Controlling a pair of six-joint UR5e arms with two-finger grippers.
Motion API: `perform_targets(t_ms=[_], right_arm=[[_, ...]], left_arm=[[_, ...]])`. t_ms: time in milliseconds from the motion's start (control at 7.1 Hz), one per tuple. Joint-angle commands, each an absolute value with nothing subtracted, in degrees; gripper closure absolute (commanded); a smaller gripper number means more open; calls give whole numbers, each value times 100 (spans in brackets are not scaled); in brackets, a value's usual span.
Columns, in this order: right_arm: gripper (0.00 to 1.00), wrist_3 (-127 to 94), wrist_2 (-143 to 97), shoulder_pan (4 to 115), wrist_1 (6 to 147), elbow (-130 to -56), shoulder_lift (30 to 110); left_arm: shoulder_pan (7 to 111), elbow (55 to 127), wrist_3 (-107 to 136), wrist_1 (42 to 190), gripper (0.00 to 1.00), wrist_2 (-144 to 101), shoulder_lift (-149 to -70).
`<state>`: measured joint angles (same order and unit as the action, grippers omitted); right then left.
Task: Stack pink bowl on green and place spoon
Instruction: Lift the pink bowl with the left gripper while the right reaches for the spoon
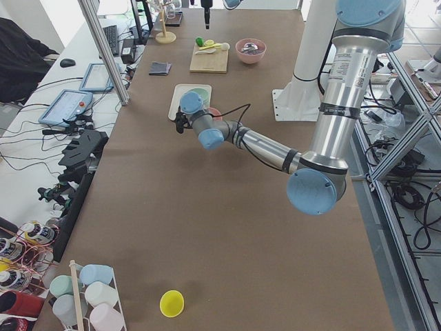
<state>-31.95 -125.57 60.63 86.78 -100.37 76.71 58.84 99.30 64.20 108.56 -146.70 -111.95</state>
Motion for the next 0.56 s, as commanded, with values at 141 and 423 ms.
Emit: perform_targets(t_ms=[141, 423], right_arm=[[2, -3164, -12226, 5653, 7673, -9045, 7559], [10, -3182, -12182, 5520, 7682, -8887, 7410]], left_arm=[[5880, 9897, 6425, 10239, 100, -14634, -11760], [5880, 9835, 6407, 10239, 100, -14634, -11821]])
